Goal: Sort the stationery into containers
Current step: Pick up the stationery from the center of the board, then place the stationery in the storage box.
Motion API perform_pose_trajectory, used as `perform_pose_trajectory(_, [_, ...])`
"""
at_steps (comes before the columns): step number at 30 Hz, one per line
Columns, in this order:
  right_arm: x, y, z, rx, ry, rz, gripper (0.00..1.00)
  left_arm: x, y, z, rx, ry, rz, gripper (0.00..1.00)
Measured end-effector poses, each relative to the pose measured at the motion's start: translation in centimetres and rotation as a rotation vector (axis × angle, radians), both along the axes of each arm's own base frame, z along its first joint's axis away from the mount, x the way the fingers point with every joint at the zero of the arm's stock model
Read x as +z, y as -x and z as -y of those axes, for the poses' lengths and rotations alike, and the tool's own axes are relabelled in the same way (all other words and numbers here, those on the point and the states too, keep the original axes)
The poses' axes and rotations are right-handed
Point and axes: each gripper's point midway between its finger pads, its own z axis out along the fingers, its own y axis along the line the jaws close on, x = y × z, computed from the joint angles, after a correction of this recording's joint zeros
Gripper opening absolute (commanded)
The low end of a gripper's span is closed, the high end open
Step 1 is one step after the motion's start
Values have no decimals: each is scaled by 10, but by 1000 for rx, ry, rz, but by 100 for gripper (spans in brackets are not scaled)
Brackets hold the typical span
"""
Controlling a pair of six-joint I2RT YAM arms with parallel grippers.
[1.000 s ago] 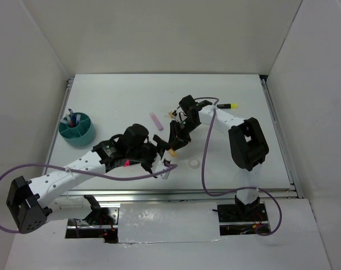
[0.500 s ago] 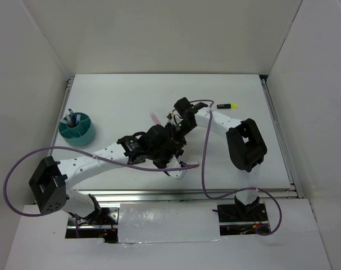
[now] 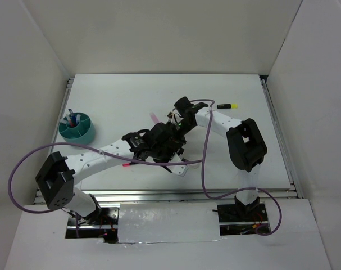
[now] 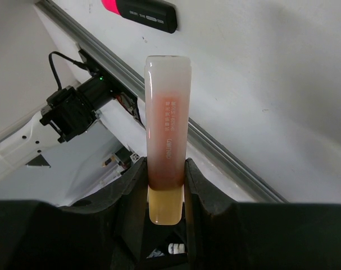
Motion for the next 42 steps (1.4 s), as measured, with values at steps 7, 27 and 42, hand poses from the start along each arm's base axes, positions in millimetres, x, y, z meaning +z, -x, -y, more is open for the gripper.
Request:
perform_pose_trajectory(7, [-1, -3, -1, -10, -9, 3, 0, -2, -2, -6, 6, -11, -12, 67])
perform_pose_trajectory(27, [-7, -4, 8, -27, 14, -12, 0, -3, -5, -24, 21, -47, -3, 60])
perform_pose_trajectory(42, [-3, 1, 9, -28, -1, -19, 0, -14, -2, -16, -12, -85, 15, 51])
